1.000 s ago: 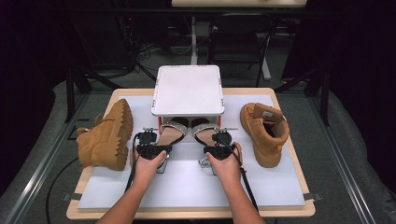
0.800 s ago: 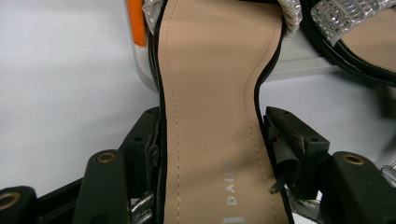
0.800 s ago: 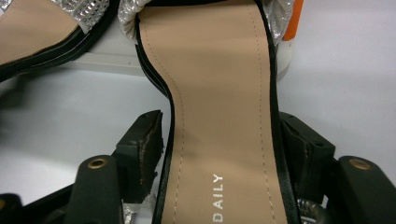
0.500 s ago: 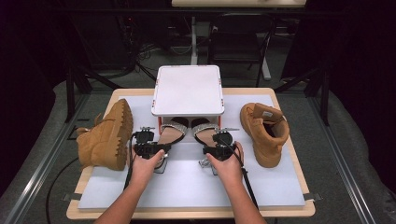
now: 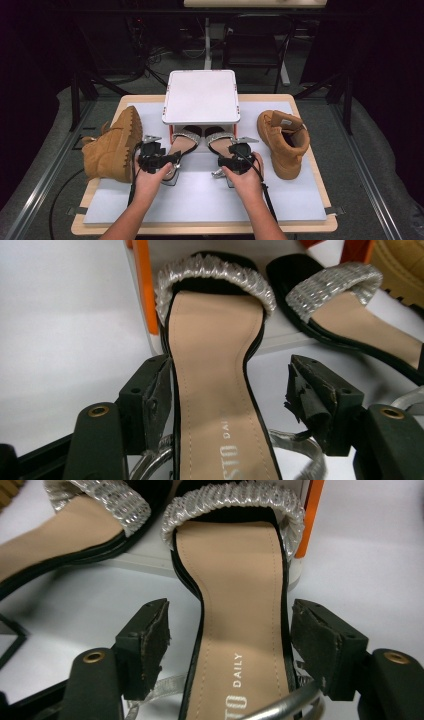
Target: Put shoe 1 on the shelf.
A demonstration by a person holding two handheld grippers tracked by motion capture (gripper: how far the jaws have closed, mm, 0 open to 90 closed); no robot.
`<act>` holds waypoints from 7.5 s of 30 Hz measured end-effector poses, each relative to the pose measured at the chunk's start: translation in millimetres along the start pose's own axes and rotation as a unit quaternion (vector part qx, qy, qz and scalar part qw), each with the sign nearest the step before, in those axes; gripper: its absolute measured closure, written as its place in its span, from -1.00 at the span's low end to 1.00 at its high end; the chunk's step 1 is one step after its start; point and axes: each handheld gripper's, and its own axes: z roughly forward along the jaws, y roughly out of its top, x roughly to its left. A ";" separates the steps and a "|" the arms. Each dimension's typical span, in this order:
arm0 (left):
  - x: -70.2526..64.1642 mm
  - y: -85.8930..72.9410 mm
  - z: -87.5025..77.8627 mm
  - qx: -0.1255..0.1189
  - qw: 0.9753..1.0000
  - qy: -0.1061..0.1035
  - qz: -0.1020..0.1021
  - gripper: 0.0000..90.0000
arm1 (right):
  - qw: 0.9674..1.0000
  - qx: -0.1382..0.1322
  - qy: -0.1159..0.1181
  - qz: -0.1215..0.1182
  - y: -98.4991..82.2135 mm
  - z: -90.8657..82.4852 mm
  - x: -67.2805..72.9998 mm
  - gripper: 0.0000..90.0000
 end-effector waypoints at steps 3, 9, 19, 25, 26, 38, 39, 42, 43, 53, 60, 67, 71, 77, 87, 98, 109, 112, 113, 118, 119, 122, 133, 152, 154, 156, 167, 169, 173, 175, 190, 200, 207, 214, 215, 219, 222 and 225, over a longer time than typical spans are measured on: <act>-0.8 0.0 -9.0 -0.014 1.000 -0.006 0.009 -0.23 | 1.000 -0.014 0.003 -0.003 -0.4 -7.6 1.8 -0.28; 0.5 -4.8 -26.2 -0.031 0.999 -0.023 0.017 -0.23 | 0.999 -0.029 0.012 -0.013 -2.2 -23.5 5.0 -0.26; 4.9 -18.1 -57.9 -0.048 0.997 -0.022 0.054 -0.20 | 0.996 -0.079 0.029 -0.033 -16.9 -57.1 2.6 -0.13; 11.7 -29.8 -74.6 -0.049 0.997 -0.043 0.045 -0.13 | 0.994 -0.090 0.027 -0.053 -33.1 -74.1 -0.5 -0.09; 12.7 -32.0 -77.1 -0.051 0.997 -0.043 0.044 -0.10 | 0.994 -0.091 0.031 -0.053 -35.7 -76.1 -1.5 -0.08; 21.7 -65.2 -90.6 -0.038 0.995 -0.058 0.073 0.20 | 0.992 -0.083 0.034 -0.087 -62.6 -86.5 -12.1 0.02; 22.5 -67.7 -90.0 -0.034 0.995 -0.064 0.071 0.20 | 0.993 -0.081 0.035 -0.085 -64.5 -85.7 -13.3 0.02; 24.1 -73.9 -88.8 -0.035 0.995 -0.059 0.076 0.08 | 0.993 -0.078 0.040 -0.081 -69.0 -85.0 -15.8 0.01; 24.6 -76.5 -88.3 -0.036 0.995 -0.054 0.080 0.04 | 0.993 -0.080 0.041 -0.081 -70.1 -85.0 -16.2 0.00; 31.2 -91.1 -77.2 -0.011 0.995 -0.038 0.089 -0.14 | 0.993 -0.070 0.051 -0.074 -84.2 -76.2 -23.1 -0.13; 35.7 -93.2 -59.8 0.012 0.995 -0.053 0.089 -0.27 | 0.994 -0.049 0.048 -0.089 -88.7 -62.0 -24.9 -0.30; 32.0 -90.5 -44.1 0.012 0.993 -0.066 0.094 -0.34 | 0.994 -0.039 0.056 -0.087 -88.2 -48.0 -25.6 -0.29; 31.0 -88.4 -36.3 0.017 0.994 -0.063 0.089 -0.34 | 0.994 -0.031 0.053 -0.091 -86.3 -43.0 -26.2 -0.29; 29.2 -84.4 -27.8 0.014 0.994 -0.066 0.086 -0.33 | 0.994 -0.025 0.056 -0.091 -84.4 -38.0 -28.1 -0.29; 24.5 -80.8 -21.5 0.012 0.993 -0.070 0.096 -0.19 | 0.994 -0.024 0.059 -0.089 -82.4 -30.4 -27.5 -0.24; 26.8 -80.4 -17.7 0.020 0.993 -0.083 0.085 -0.20 | 0.994 -0.015 0.065 -0.086 -81.9 -29.0 -27.7 -0.22; 27.6 -79.8 -15.3 0.031 0.992 -0.085 0.087 -0.14 | 0.994 -0.017 0.061 -0.093 -81.0 -26.4 -25.7 -0.20; 27.2 -80.1 -15.4 0.030 0.992 -0.083 0.090 -0.14 | 0.994 -0.016 0.057 -0.091 -80.7 -25.7 -24.5 -0.20; 26.9 -80.5 -14.9 0.026 0.992 -0.081 0.089 -0.15 | 0.994 -0.018 0.057 -0.092 -80.9 -25.2 -24.4 -0.20; 27.4 -79.9 -15.2 0.031 0.992 -0.084 0.090 -0.15 | 0.994 -0.017 0.062 -0.090 -80.4 -25.6 -23.7 -0.14; 27.5 -79.8 -15.0 0.029 0.992 -0.084 0.092 -0.15 | 0.994 -0.017 0.062 -0.090 -80.4 -25.4 -23.8 -0.14; 27.9 -79.6 -14.6 0.028 0.992 -0.086 0.090 -0.15 | 0.994 -0.011 0.063 -0.088 -80.3 -25.3 -24.8 -0.15; 24.3 -79.4 -15.1 0.027 0.993 -0.079 0.088 -0.14 | 0.994 0.004 0.054 -0.097 -79.6 -24.2 -22.2 -0.14; 14.1 -77.4 -17.5 0.023 0.991 -0.088 0.097 -0.13 | 0.998 -0.006 0.033 -0.062 -77.2 -29.8 -6.9 -0.12; 13.5 -76.9 -18.1 0.023 0.991 -0.089 0.098 -0.13 | 0.998 -0.006 0.031 -0.062 -77.8 -29.0 -5.7 -0.12; 12.9 -76.4 -18.5 0.023 0.990 -0.092 0.099 -0.12 | 0.998 -0.003 0.030 -0.061 -77.9 -28.6 -5.2 -0.12; 10.8 -76.6 -17.3 0.023 0.990 -0.095 0.101 -0.13 | 0.996 -0.002 0.036 -0.077 -81.8 -23.7 -2.0 -0.14; 10.7 -76.5 -17.3 0.022 0.990 -0.096 0.102 -0.13 | 0.996 -0.004 0.037 -0.078 -82.2 -23.6 -3.1 -0.14; 10.3 -76.0 -17.6 0.022 0.990 -0.098 0.100 -0.13 | 0.997 -0.002 0.036 -0.075 -81.5 -24.0 -1.3 -0.13; 9.1 -75.4 -17.7 0.021 0.990 -0.097 0.097 -0.12 | 0.997 0.000 0.033 -0.076 -81.3 -24.2 -0.1 -0.13; -2.5 -59.6 -24.9 0.016 0.994 -0.077 0.078 -0.07 | 0.998 -0.014 0.031 -0.047 -70.2 -26.6 7.5 -0.13; -5.7 -53.9 -25.5 0.008 0.995 -0.074 0.063 -0.06 | 0.998 -0.022 0.041 -0.031 -63.1 -29.0 5.4 -0.12; -8.5 -51.6 -23.2 0.007 0.996 -0.070 0.063 -0.06 | 0.998 -0.030 0.040 -0.032 -58.2 -31.9 5.6 -0.12; -10.1 -46.4 -21.9 0.000 0.996 -0.065 0.060 -0.05 | 0.998 -0.037 0.036 -0.035 -54.6 -31.8 8.3 -0.12; -10.3 -46.0 -21.7 -0.003 0.996 -0.065 0.059 -0.05 | 0.998 -0.038 0.036 -0.035 -54.0 -31.8 8.5 -0.12; -9.7 -45.0 -21.7 -0.013 0.996 -0.063 0.068 -0.04 | 0.998 -0.041 0.036 -0.035 -52.4 -31.7 8.6 -0.12; -9.5 -45.3 -21.0 -0.019 0.995 -0.061 0.071 -0.04 | 0.998 -0.044 0.034 -0.039 -52.2 -31.9 9.0 -0.12; -9.4 -45.2 -20.1 -0.024 0.995 -0.060 0.072 -0.03 | 0.997 -0.051 0.035 -0.038 -51.7 -32.1 9.3 -0.12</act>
